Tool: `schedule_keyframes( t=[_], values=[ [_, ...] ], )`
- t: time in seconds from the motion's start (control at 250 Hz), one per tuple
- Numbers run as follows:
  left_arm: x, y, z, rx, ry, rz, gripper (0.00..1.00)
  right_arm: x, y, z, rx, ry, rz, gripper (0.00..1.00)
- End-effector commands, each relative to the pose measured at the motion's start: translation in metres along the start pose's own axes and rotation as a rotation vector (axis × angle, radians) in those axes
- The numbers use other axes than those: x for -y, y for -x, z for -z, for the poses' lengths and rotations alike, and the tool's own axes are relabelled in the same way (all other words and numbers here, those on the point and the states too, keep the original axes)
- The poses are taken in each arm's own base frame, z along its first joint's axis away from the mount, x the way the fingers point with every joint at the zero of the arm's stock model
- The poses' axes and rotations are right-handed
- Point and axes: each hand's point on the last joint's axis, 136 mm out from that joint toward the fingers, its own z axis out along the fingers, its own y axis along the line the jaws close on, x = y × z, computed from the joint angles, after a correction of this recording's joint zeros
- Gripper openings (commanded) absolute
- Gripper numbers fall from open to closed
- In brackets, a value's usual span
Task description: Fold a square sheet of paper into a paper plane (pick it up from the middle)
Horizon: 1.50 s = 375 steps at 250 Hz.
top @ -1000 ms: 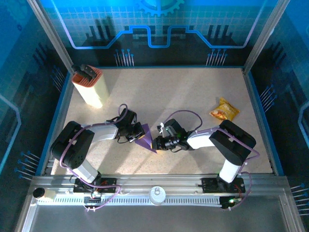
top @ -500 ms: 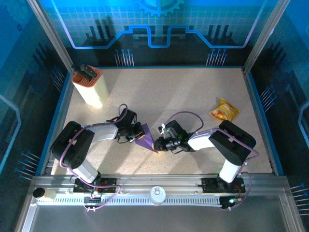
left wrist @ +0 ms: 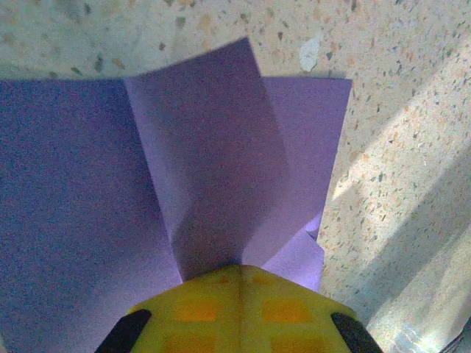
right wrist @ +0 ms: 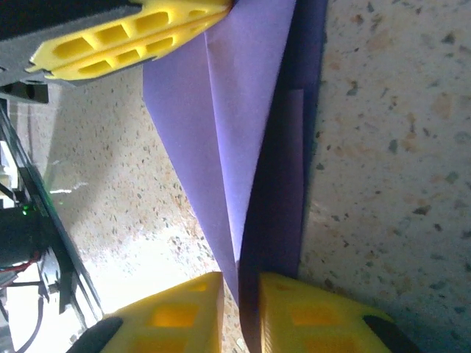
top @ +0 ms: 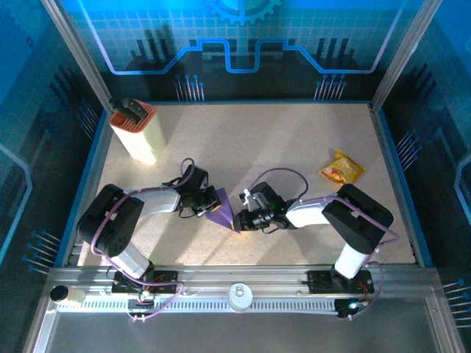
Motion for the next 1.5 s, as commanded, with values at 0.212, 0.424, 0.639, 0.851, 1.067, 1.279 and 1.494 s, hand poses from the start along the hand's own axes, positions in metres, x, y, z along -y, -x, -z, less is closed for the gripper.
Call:
schedule_keyframes(
  t=[0.212, 0.424, 0.639, 0.851, 1.067, 1.279, 1.494],
  values=[
    [-0.031, -0.008, -0.007, -0.029, 0.113, 0.013, 0.06, 0.017, -0.019, -0.007, -0.069, -0.019, -0.052, 0.09],
    [-0.023, -0.004, -0.005, -0.022, 0.100, -0.011, 0.07, 0.008, -0.013, -0.004, -0.048, 0.050, -0.068, 0.04],
    [-0.007, 0.004, 0.001, 0.002, 0.065, -0.048, 0.09, 0.008, -0.009, -0.004, -0.040, 0.100, -0.146, 0.01],
    [0.028, 0.004, 0.016, 0.010, -0.082, -0.107, 0.14, 0.008, -0.008, -0.006, -0.044, 0.112, -0.197, 0.00],
    [0.041, -0.009, 0.013, -0.042, -0.144, -0.144, 0.13, 0.004, -0.005, -0.008, -0.054, 0.142, -0.226, 0.00],
    [0.040, -0.011, 0.005, -0.051, -0.141, -0.136, 0.13, 0.005, -0.003, -0.008, -0.049, 0.163, -0.259, 0.00],
    [0.027, -0.008, -0.006, -0.054, -0.084, -0.105, 0.12, 0.009, -0.004, -0.008, -0.043, 0.160, -0.276, 0.00]
  ],
)
